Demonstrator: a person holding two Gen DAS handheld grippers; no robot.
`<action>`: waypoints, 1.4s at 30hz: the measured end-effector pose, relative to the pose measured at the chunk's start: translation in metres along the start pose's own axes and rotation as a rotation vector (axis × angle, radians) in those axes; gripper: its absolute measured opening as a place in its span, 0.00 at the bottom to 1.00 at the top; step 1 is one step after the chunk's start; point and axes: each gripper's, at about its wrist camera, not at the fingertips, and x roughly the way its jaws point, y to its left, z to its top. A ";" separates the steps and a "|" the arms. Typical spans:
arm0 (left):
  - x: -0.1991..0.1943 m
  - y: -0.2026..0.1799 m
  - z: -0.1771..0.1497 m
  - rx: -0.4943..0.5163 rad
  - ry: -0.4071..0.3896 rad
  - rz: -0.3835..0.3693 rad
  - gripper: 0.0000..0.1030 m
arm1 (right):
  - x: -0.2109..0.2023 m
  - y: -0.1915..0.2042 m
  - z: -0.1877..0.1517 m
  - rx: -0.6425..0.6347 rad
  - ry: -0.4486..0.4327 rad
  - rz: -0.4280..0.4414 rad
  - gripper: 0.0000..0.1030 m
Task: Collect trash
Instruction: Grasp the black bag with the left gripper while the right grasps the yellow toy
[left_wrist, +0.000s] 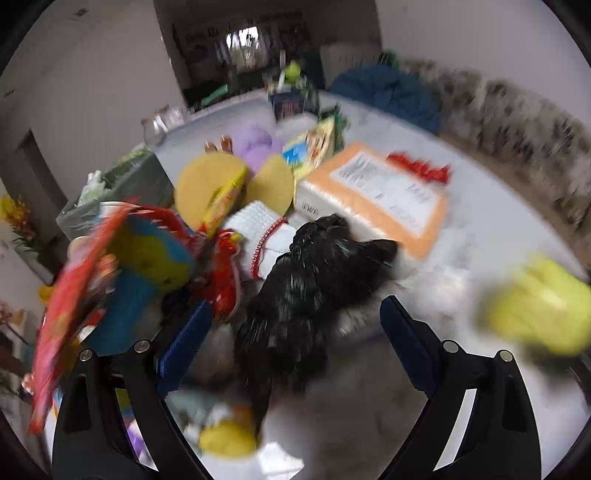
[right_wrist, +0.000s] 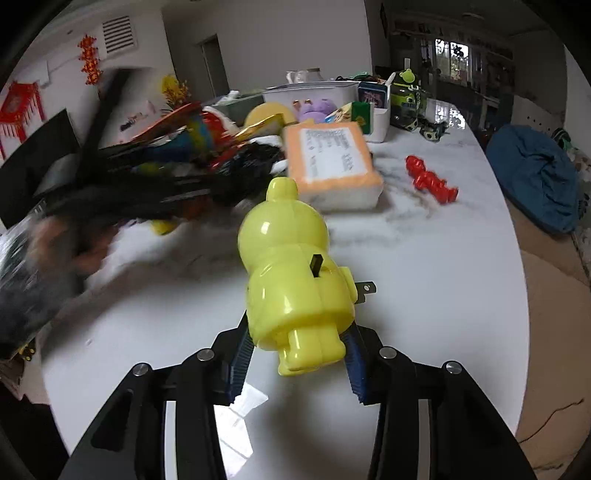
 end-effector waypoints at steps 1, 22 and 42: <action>0.009 -0.001 0.001 0.001 0.026 -0.015 0.61 | -0.002 0.001 -0.004 0.013 0.003 0.013 0.42; -0.297 0.025 -0.237 0.020 -0.242 -0.167 0.47 | -0.112 0.189 -0.096 -0.047 -0.081 0.256 0.42; -0.189 0.014 -0.430 0.090 0.216 -0.239 0.79 | -0.001 0.268 -0.220 -0.129 0.370 0.278 0.65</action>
